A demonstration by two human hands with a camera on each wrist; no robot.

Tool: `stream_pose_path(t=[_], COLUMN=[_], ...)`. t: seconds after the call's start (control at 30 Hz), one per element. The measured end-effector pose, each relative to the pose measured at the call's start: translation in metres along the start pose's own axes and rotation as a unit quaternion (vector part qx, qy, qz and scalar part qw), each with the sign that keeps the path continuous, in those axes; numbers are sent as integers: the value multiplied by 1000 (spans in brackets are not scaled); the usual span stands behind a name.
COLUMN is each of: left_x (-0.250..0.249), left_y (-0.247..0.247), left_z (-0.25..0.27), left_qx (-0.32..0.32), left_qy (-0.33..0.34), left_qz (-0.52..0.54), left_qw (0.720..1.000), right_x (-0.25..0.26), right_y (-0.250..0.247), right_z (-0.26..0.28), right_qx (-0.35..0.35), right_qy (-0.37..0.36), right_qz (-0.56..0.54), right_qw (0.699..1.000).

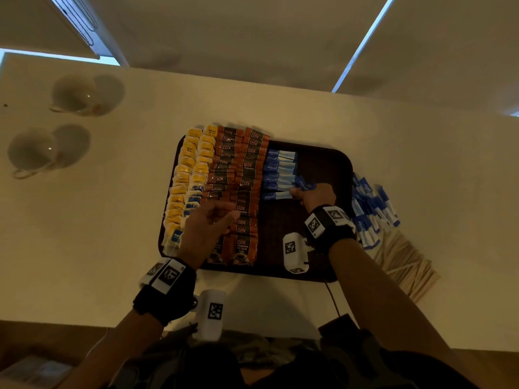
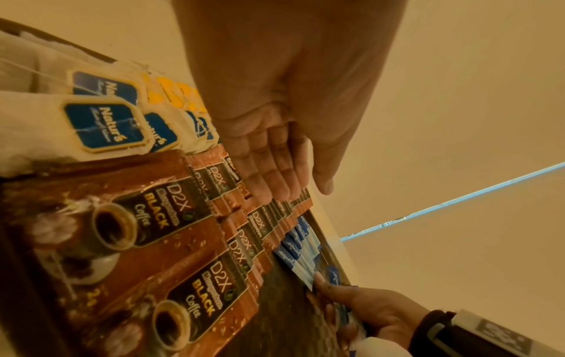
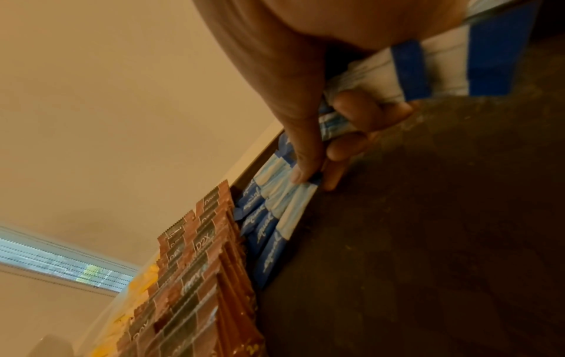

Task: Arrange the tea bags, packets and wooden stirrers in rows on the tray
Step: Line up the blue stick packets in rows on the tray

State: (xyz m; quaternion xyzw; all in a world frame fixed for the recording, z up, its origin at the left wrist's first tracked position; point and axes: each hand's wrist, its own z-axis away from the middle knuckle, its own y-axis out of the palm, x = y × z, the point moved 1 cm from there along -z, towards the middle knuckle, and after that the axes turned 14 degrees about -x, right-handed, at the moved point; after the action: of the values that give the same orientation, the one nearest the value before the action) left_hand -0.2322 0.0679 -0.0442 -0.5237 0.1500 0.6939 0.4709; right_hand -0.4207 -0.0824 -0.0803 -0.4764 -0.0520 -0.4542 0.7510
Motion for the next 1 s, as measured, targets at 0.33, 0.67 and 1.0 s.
stream_pose_path(t=[0.33,0.67,1.0], left_x=[7,-10,-53], left_y=[-3,-10,15], left_z=[5,10,20], left_qx=[-12,54,197], left_qy=[26,57,184], left_qz=[-29,-16,-93], left_qw=[999,997,958], right_x=[-2,-9,-16], right_y=[-3,-26,-31], right_z=[10,72,118], right_qx=[-10,141,305], right_qy=[-54,-46,-92], right_qz=[27,-124,-38], right_qw=[998,981,947])
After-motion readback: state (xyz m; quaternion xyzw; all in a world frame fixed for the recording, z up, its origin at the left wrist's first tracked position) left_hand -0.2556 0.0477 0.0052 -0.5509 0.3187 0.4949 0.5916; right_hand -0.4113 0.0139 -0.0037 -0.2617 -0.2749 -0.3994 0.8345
